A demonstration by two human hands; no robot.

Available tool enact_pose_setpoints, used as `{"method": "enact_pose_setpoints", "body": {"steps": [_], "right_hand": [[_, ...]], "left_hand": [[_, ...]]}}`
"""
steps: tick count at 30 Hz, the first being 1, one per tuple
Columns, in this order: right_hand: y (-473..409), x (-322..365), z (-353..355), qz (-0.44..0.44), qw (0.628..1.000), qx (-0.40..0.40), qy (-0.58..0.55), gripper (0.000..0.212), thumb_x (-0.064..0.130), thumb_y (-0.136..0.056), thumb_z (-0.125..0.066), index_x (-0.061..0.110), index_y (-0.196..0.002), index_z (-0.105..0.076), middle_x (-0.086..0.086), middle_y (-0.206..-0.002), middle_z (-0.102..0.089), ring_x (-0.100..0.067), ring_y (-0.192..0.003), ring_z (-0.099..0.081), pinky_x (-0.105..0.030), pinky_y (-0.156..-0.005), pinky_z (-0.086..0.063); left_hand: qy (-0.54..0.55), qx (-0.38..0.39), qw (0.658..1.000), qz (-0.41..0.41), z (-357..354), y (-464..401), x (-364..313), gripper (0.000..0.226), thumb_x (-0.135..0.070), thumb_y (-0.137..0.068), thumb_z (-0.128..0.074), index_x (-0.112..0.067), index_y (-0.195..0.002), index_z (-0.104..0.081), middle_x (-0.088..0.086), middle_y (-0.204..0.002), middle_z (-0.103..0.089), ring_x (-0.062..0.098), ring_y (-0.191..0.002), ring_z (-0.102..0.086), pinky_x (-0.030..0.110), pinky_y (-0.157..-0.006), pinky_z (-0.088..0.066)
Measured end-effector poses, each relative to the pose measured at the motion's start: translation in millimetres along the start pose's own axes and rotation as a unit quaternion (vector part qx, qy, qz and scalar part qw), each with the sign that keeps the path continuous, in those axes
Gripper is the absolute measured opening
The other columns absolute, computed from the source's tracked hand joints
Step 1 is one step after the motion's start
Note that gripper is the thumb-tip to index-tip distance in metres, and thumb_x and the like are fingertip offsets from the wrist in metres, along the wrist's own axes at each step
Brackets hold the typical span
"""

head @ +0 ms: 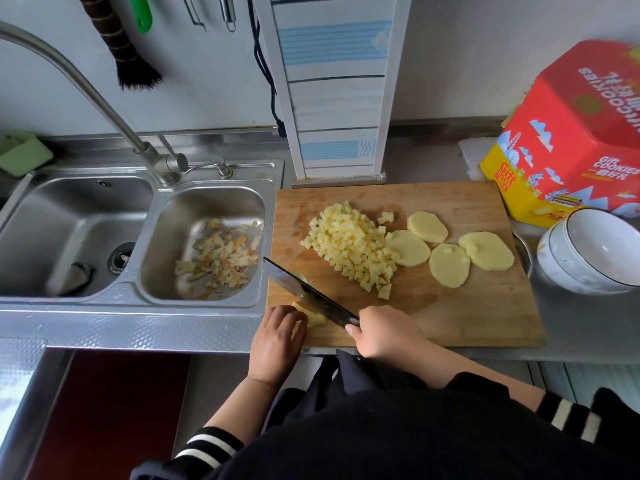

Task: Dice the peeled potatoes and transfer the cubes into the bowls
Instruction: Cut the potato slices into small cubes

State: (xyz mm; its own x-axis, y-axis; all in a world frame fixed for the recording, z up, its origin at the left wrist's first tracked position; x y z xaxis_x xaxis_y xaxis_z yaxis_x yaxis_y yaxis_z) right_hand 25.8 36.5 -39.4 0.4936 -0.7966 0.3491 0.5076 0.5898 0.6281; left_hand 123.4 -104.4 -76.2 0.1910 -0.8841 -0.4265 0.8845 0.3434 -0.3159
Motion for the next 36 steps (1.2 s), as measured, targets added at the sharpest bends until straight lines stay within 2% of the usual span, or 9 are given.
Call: {"method": "enact_pose_setpoints", "body": {"steps": [4,15,19,21,24,29,31,34,36], "right_hand": [[2,7,-1,0.008,1.0,0.01,0.012,0.03,0.035,-0.102,-0.042,0.012,-0.104,-0.061,-0.002,-0.084,-0.059,-0.023,-0.079,-0.057,-0.031,-0.066,-0.044],[-8,3,-20,-0.036,0.997,0.067,0.017,0.026,0.023,-0.1,-0.046,0.007,-0.108,-0.066,-0.007,-0.107,-0.068,-0.029,-0.097,-0.065,-0.035,-0.077,-0.05],[-11,1,-25,-0.044,0.996,0.068,0.03,0.027,0.014,-0.096,-0.049,0.012,-0.069,-0.052,-0.002,-0.073,-0.056,-0.028,-0.079,-0.062,-0.03,-0.063,-0.043],[-11,0,-25,-0.045,0.996,0.069,0.021,0.024,0.016,-0.097,-0.05,0.009,-0.075,-0.056,-0.002,-0.075,-0.057,-0.029,-0.083,-0.063,-0.031,-0.065,-0.044],[-10,-2,-19,-0.042,0.997,0.059,0.0,0.025,0.025,-0.1,-0.047,0.005,-0.1,-0.063,-0.002,-0.081,-0.059,-0.027,-0.085,-0.062,-0.032,-0.067,-0.044],[-11,-12,-10,-0.05,0.998,0.019,-0.011,0.03,0.038,-0.1,-0.045,0.011,-0.101,-0.058,0.001,-0.078,-0.055,-0.022,-0.078,-0.058,-0.031,-0.064,-0.044],[-12,-18,-5,-0.06,0.998,0.001,-0.018,0.03,0.04,-0.1,-0.044,0.013,-0.097,-0.056,0.0,-0.08,-0.057,-0.021,-0.076,-0.06,-0.031,-0.062,-0.044],[-13,-26,3,-0.074,0.997,-0.018,-0.032,0.03,0.041,-0.101,-0.043,0.014,-0.093,-0.053,0.0,-0.079,-0.058,-0.022,-0.078,-0.062,-0.032,-0.065,-0.047],[-13,-32,9,-0.082,0.995,-0.031,-0.043,0.031,0.042,-0.1,-0.043,0.014,-0.092,-0.054,0.0,-0.079,-0.058,-0.023,-0.079,-0.063,-0.033,-0.067,-0.049]], "left_hand": [[-0.002,0.014,1.0,0.002,-3,3,4,0.028,-0.028,-0.094,-0.051,-0.007,-0.091,-0.068,0.006,-0.094,-0.062,0.021,-0.087,-0.053,0.026,-0.075,-0.042],[0.025,0.046,0.998,0.042,-12,2,13,0.027,-0.028,-0.093,-0.05,-0.008,-0.1,-0.067,0.005,-0.097,-0.06,0.02,-0.088,-0.053,0.025,-0.072,-0.042],[0.027,0.052,0.997,0.049,-13,2,14,0.027,-0.028,-0.091,-0.051,-0.009,-0.101,-0.066,0.005,-0.099,-0.059,0.02,-0.089,-0.055,0.026,-0.071,-0.044],[0.031,0.05,0.997,0.056,-12,3,14,0.027,-0.029,-0.091,-0.051,-0.009,-0.1,-0.067,0.004,-0.098,-0.059,0.019,-0.089,-0.055,0.025,-0.071,-0.043],[0.035,0.041,0.997,0.059,-8,1,11,0.028,-0.03,-0.091,-0.05,-0.008,-0.098,-0.067,0.003,-0.097,-0.058,0.015,-0.087,-0.052,0.022,-0.07,-0.04],[0.032,0.047,0.996,0.063,-5,-1,7,0.027,-0.033,-0.093,-0.048,-0.013,-0.097,-0.067,-0.002,-0.097,-0.056,0.013,-0.085,-0.053,0.02,-0.066,-0.039],[0.041,0.064,0.994,0.084,-7,-1,8,0.027,-0.035,-0.094,-0.049,-0.016,-0.098,-0.067,-0.004,-0.1,-0.055,0.013,-0.085,-0.055,0.02,-0.065,-0.04],[0.096,0.075,0.976,0.179,-5,-1,12,0.022,-0.032,-0.094,-0.061,-0.017,-0.11,-0.062,-0.005,-0.115,-0.053,0.01,-0.082,-0.061,0.031,-0.068,-0.052],[0.127,0.074,0.953,0.264,-3,1,19,0.037,-0.03,-0.091,-0.066,-0.016,-0.123,-0.054,-0.005,-0.124,-0.046,0.003,-0.08,-0.059,0.032,-0.07,-0.053]]}}
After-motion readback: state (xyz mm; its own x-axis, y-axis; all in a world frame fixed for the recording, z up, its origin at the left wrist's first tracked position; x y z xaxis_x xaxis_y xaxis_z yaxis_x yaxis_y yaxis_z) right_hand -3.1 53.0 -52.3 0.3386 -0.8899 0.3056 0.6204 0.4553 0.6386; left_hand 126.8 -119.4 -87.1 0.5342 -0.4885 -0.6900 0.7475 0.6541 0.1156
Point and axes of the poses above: each hand's wrist, its own y-axis away from the middle knuckle, its own z-axis out of the back of the hand, x = y × z, the point moved 9 cm from there along -y, towards the middle knuckle
